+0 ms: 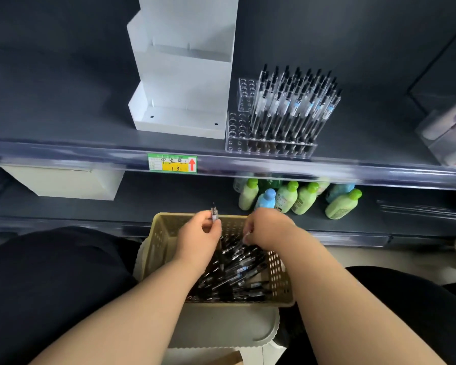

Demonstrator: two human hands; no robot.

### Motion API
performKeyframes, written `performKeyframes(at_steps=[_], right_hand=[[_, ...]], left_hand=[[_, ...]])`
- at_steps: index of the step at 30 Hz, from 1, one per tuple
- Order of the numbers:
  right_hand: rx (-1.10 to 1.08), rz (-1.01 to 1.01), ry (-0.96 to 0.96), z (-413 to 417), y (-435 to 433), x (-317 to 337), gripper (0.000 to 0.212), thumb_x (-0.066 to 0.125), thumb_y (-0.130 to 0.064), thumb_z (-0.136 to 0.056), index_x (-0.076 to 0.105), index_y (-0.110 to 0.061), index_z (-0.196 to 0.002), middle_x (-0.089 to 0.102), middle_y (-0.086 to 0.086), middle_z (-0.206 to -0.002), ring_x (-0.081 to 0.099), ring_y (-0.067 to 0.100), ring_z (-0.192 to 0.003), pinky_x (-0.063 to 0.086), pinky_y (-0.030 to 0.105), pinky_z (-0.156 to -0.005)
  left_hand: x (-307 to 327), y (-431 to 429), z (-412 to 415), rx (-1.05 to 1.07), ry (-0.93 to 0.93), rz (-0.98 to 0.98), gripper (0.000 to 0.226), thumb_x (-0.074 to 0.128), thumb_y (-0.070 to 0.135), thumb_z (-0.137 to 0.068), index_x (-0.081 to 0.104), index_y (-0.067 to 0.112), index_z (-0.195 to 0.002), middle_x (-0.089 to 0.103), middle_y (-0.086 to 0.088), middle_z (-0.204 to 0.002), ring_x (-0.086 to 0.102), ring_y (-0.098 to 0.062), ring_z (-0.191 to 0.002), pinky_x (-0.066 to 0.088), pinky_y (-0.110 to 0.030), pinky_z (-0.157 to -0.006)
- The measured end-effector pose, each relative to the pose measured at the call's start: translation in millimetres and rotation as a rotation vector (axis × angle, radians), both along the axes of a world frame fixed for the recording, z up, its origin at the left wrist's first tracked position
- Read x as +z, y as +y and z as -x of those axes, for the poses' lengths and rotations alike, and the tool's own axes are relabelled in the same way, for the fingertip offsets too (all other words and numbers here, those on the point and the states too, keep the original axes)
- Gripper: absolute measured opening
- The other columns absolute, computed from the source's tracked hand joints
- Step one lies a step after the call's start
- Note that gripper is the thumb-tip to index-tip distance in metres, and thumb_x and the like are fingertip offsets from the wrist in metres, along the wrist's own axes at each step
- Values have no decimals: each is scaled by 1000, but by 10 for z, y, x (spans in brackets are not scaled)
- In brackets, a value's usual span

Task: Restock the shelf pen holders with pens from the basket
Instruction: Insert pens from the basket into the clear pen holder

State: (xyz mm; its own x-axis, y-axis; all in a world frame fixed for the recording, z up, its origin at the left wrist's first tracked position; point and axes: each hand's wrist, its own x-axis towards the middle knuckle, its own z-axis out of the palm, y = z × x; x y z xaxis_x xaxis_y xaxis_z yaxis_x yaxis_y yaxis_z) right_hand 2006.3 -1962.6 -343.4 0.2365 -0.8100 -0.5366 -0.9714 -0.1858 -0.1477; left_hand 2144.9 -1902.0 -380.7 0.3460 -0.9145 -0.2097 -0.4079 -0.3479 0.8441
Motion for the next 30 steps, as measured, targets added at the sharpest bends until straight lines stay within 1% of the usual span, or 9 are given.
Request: performKeyframes(at_steps=[2,5,7,10,13,17,20,25,30], right_hand=[[-80,52,-163,22,-38,308,15,70,-31,-81,70,-22,-94,66,0,-96,61,18,-90,54,33,-81],[-188,178,-388,62,-59,681,8,72,-29,-80,67,-25,-85,61,-8,-78,57,8,-67,51,26,-65],[-232,253,-511,58,-76,869,8,72,-29,-80,65,-28,-83,58,-13,-73,55,4,-62,48,21,-58],[-245,370,-645,25,-144,1102,8,70,-28,-82,62,-28,-85,58,-14,-76,52,-1,-66,38,12,-54],[-256,466,-734,13,-271,1372,5,64,-28,-87,61,-28,-90,55,-17,-74,50,-2,-64,33,7,-52],[-303,616,-937,35,-492,1714,4,61,-26,-88,62,-28,-90,60,-12,-71,52,3,-60,40,20,-58],[-339,777,-1042,38,-698,1869,9,64,-23,-84,59,-30,-83,62,-10,-73,58,5,-64,47,22,-63],[-350,906,-983,0,-1038,1884,20,60,-26,-88,45,-35,-78,58,-17,-74,52,-7,-62,37,4,-58],[-247,865,-793,-37,-1233,1713,11,43,-25,-96,52,-31,-94,61,-13,-83,47,-2,-60,36,16,-54]], left_hand=[[205,-52,15,-21,-5,121,24,60,24,-90,63,18,-113,59,20,-84,56,8,-79,37,-1,-63],[556,-134,19,-69,10,299,23,63,22,-88,64,20,-111,61,22,-87,56,17,-81,41,1,-67],[773,-213,4,-69,47,384,22,64,20,-88,64,19,-109,60,24,-87,54,21,-81,39,3,-67],[1047,-339,-42,-61,109,462,19,64,20,-87,65,20,-106,64,21,-89,58,16,-83,40,2,-68],[1309,-486,-111,-72,129,512,16,63,24,-88,62,35,-98,66,22,-91,61,9,-87,45,-2,-72],[1582,-755,-169,-17,194,602,21,65,24,-87,60,43,-93,69,13,-95,66,-6,-91,54,-24,-84],[1706,-965,-169,11,189,668,18,65,21,-87,63,34,-100,69,10,-95,67,-9,-90,55,-25,-84],[1708,-1210,-200,23,129,753,21,66,16,-86,63,28,-102,69,11,-93,66,-3,-89,54,-20,-82],[1628,-1339,-208,16,78,744,22,66,14,-86,66,22,-106,69,12,-93,65,0,-89,52,-15,-82]])
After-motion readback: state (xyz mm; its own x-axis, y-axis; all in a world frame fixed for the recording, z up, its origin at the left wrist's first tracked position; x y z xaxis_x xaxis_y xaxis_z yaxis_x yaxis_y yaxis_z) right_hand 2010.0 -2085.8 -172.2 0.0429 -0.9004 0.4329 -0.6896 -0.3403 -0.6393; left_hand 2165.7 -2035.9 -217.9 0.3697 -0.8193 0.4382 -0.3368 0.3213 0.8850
